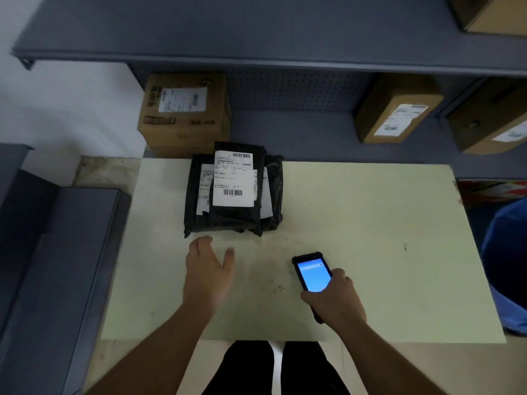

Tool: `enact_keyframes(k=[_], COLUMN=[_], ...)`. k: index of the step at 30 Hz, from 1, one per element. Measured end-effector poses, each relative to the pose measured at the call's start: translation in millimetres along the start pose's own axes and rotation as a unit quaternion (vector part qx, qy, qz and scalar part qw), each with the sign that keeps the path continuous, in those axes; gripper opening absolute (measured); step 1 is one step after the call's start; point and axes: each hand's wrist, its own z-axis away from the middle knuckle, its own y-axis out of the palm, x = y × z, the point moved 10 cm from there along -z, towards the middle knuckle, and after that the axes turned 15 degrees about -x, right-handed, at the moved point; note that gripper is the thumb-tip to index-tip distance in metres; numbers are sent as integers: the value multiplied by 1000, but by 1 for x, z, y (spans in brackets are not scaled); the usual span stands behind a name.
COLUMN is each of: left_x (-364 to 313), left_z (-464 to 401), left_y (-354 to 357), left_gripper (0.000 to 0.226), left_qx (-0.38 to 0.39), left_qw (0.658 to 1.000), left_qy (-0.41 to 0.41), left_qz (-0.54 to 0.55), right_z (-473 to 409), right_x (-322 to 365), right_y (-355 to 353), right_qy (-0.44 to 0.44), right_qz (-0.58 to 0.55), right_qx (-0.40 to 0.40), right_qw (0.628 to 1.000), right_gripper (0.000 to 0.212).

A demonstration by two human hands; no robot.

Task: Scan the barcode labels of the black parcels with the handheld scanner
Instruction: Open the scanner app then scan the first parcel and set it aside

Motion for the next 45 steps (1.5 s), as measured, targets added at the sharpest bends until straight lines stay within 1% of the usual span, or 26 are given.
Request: enact_keyframes(k=[3, 7, 15, 18, 21, 26, 30, 34, 36, 40, 45], left_x=[-4, -16, -26, -22, -22, -23, -20, -21, -23, -29, -33], left_z=[-20, -49, -86, -91, -93, -95, -101, -103, -104, -104, -98], left_y=[-9, -12, 8, 18, 27, 34, 38, 37, 37, 41, 47], left_gripper=[62, 68, 83, 86, 83, 78, 82, 87, 84, 70, 71], left_qx=[-37, -52, -13, 5, 21, 39, 47, 60, 65, 88, 131], left_qw=[994, 987, 982, 970, 959, 950, 942, 941, 943, 945, 935], left_qy=[-71, -92, -146, -194, -223, -245, -262, -264, -256, -234, -254], left_qz=[79, 120, 120, 144, 176, 190, 205, 202, 202, 210, 211], right_z=[-1, -3, -10, -12, -13, -15, -17, -18, -17, -13, -7], right_x=[10, 19, 18, 17, 16, 15, 14, 13, 13, 13, 15], right_y=[-3, -5, -8, -11, -13, -14, -15, -17, -19, -21, -29], right_qy=[-18, -29, -34, -29, -24, -16, -14, -16, -14, -11, -13], right_qz=[-6, -15, -19, -23, -22, -22, -23, -21, -27, -29, -33], right_qx=[-6, -12, -20, -19, -17, -13, -13, -13, -12, -7, -7], right_qw=[1000, 999, 999, 999, 999, 1000, 1000, 1000, 999, 999, 999], right_gripper=[61, 67, 79, 79, 80, 82, 80, 84, 85, 83, 76])
